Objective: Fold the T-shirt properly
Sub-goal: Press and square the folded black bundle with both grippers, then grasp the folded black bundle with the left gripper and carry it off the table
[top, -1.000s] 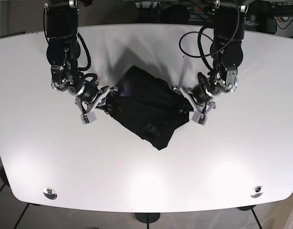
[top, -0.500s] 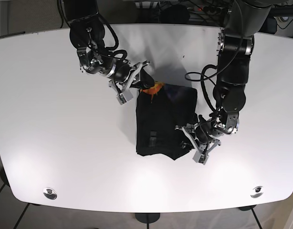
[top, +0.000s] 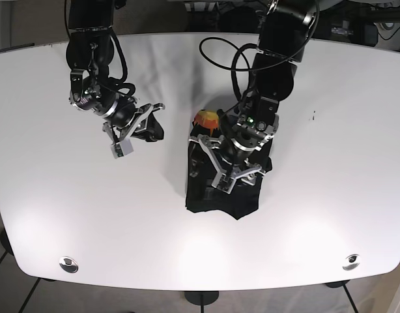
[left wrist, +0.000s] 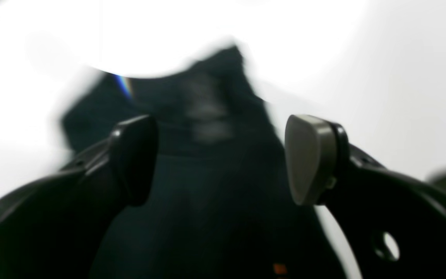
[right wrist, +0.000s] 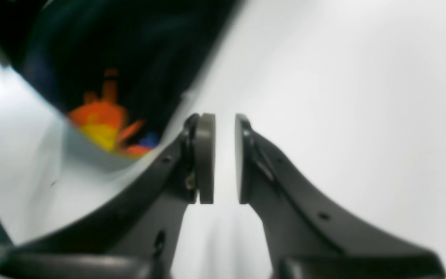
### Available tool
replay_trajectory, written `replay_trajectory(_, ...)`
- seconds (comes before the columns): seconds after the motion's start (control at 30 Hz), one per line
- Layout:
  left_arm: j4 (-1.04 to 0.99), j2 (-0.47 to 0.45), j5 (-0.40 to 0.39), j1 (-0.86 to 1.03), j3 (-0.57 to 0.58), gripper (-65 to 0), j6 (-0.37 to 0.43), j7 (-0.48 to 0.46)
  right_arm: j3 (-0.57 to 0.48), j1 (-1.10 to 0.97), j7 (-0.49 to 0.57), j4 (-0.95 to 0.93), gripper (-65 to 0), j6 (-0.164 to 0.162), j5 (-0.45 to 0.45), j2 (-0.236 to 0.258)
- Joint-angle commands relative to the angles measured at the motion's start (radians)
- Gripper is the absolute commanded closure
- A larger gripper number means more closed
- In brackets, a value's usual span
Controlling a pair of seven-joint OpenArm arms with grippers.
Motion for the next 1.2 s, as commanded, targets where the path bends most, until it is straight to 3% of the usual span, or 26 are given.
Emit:
replay_trajectory(0.03, -0.078, 0.001, 0.008, -0.001, -0.014, -47.8, 0.012, -0.069, 0.03, 0.017, 0.025, 0.022, -7.9, 0.012, 0.026, -0.002)
replay_trajectory(0.1, -0.212, -0.005, 0.006, 0.017, -0.05, -47.8, 0.012, -0.17, 0.062, 0.017, 0.023, 0.026, -7.9, 0.014, 0.027, -0.002)
replay_trajectory(0.2, -0.335, -0.071, 0.005, 0.02, -0.161, -47.8, -0.008, -0.213, 0.068, 0.017, 0.023, 0.045, -7.9, 0.014, 0.027, -0.001)
replay_trajectory(0.33, -0.405, -0.196, 0.012, 0.028, -0.365, -47.6, -0.219, -0.212, 0.067, 0.014, 0.023, 0.066, -7.9, 0.014, 0.027, -0.001)
replay_trajectory(0.47, -0.536, -0.397, 0.006, 0.028, -0.452, -47.6, -0.295, -0.143, 0.067, 0.015, 0.005, 0.101, -7.9, 0.012, 0.027, -0.001)
replay_trajectory(0.6, -0.677, -0.585, 0.005, 0.061, -0.526, -47.6, -0.401, -0.164, 0.067, 0.012, -0.015, 0.157, -7.9, 0.012, 0.026, 0.001)
replay_trajectory(0.67, -0.764, -0.668, 0.006, 0.065, -0.552, -47.6, -0.447, -0.218, 0.067, 0.011, -0.015, 0.174, -7.9, 0.012, 0.024, 0.002)
replay_trajectory(0.73, -0.902, -0.783, 0.006, 0.068, -0.552, -47.6, -0.484, -0.328, 0.067, 0.006, -0.017, 0.186, -7.9, 0.012, 0.021, 0.004)
replay_trajectory(0.83, -0.987, -0.867, 0.006, 0.068, -0.551, -47.6, -0.51, -0.439, 0.067, -0.017, -0.017, 0.187, -7.9, 0.012, 0.021, 0.007)
replay_trajectory(0.97, -0.901, -0.91, -0.001, 0.069, -0.558, -47.4, -0.551, -0.462, 0.062, -0.052, -0.017, 0.217, -7.9, 0.012, 0.018, 0.006)
replay_trajectory(1.03, -0.711, -0.908, -0.072, 0.155, -0.574, -40.4, -0.551, -0.46, 0.062, -0.075, -0.017, 0.227, -7.9, 0.011, 0.007, 0.006)
replay_trajectory(1.1, -0.554, -0.901, -0.132, 0.223, -0.574, -39.2, -0.551, -0.456, 0.068, -0.098, -0.003, 0.24, -7.9, 0.011, -0.059, 0.006)
replay_trajectory(1.13, -0.456, -0.859, -0.153, 0.25, -0.571, -39.2, -0.551, -0.456, 0.077, -0.112, 0.028, 0.256, -7.9, 0.011, -0.141, 0.001)
replay_trajectory(1.2, -0.319, -0.757, -0.106, 0.261, -0.571, -39.2, -0.539, -0.456, 0.103, -0.169, 0.122, 0.278, -7.9, 0.012, -0.255, -0.017)
